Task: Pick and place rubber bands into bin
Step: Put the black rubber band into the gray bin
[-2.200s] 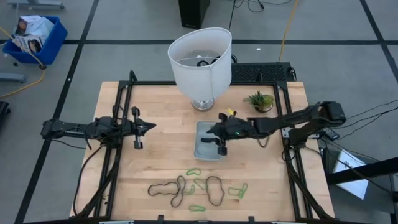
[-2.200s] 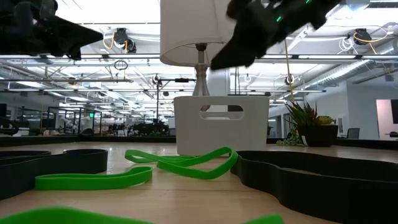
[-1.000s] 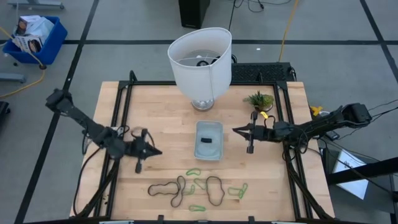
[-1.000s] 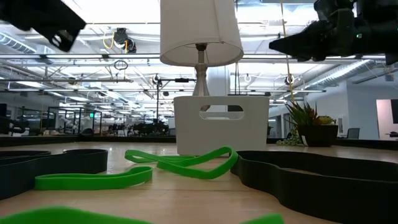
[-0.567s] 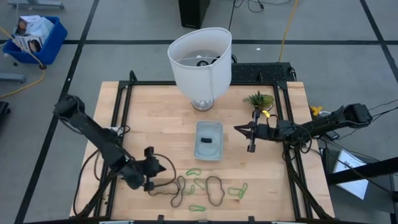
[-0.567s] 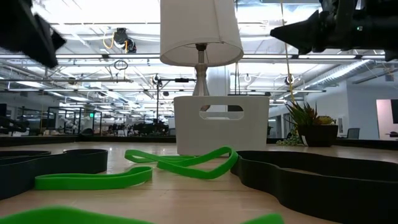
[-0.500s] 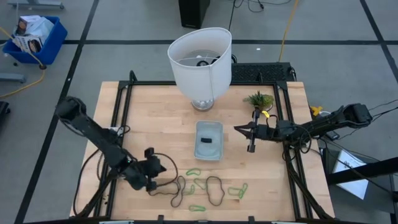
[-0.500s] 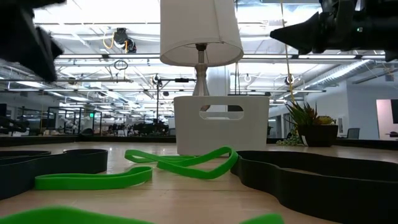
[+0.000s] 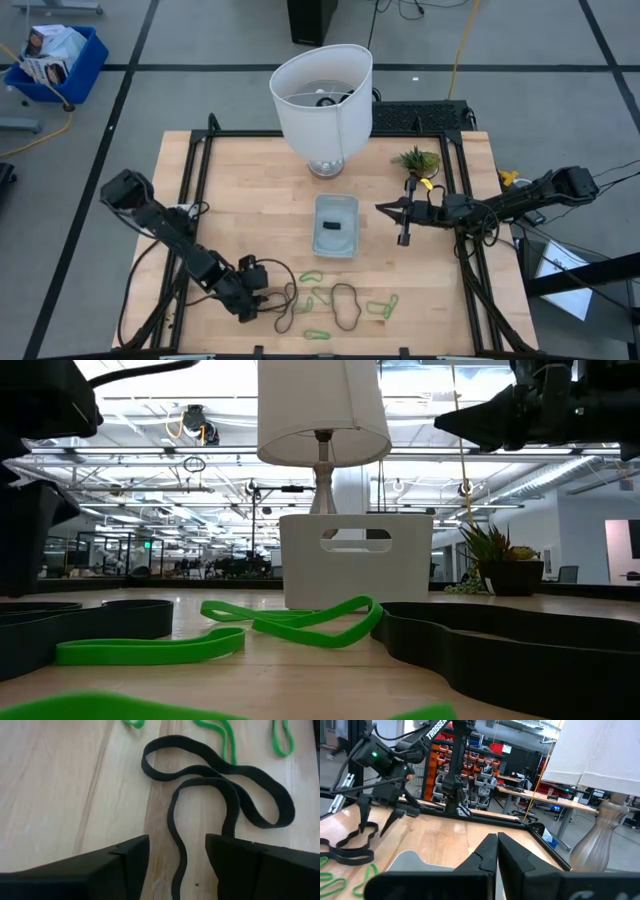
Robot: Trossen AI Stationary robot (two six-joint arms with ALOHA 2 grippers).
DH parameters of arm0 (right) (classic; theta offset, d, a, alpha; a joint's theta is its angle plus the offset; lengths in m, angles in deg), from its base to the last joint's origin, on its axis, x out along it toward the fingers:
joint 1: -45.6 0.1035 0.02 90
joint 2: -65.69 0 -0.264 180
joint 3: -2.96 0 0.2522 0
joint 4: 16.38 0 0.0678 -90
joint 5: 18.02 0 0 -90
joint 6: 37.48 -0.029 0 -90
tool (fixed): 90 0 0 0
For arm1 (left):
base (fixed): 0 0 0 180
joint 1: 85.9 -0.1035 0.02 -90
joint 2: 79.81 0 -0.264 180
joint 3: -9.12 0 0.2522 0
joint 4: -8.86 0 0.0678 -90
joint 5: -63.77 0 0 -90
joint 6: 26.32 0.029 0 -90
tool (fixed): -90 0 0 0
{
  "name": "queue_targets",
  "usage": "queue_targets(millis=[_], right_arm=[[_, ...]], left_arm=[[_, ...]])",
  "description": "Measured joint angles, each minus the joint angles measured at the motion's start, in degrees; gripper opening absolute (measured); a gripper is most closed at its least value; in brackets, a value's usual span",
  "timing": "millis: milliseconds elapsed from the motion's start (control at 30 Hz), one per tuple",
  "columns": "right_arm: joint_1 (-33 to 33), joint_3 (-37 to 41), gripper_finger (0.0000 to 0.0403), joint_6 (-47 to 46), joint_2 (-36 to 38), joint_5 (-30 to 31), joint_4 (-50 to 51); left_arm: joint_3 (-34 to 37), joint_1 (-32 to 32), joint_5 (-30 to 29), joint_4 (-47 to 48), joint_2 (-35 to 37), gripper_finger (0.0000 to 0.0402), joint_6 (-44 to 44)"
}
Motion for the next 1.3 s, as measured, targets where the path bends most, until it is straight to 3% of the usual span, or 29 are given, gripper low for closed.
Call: queue_targets(millis=[233,500,633,833,900,1100,1300], right_arm=[[0.02,0.00,0.0006,-2.34,0.01,-0.01,0.02],[0.02,0.00,0.0006,-3.67,0.01,-0.01,0.81],[0.02,0.00,0.0006,-3.88,0.01,0.01,1.20],[0.02,0.00,0.0006,-5.37,0.01,0.01,1.27],[0.02,-0.02,0.0006,-5.37,0.01,0.03,1.29],[0.02,-0.02,0.0006,-5.37,0.01,0.05,1.31],[0.02,-0.02,0.0006,-5.40,0.00,0.07,1.69]], left_arm=[[-0.11,0.14,-0.40,-0.20,-3.49,0.0213,-0.47],[-0.26,0.15,-2.04,-0.41,-6.71,0.0181,0.67],[-0.15,0.22,-1.90,-1.40,-6.68,0.0140,3.54],[-0.04,0.22,-0.88,-2.06,-6.79,0.0024,7.52],[-0.04,0.25,-0.70,-2.20,-6.58,0.0011,9.73],[0.33,0.88,0.03,-0.26,-2.32,0.0006,16.66],[0.18,2.50,-9.97,5.87,8.20,0.0005,22.76]])
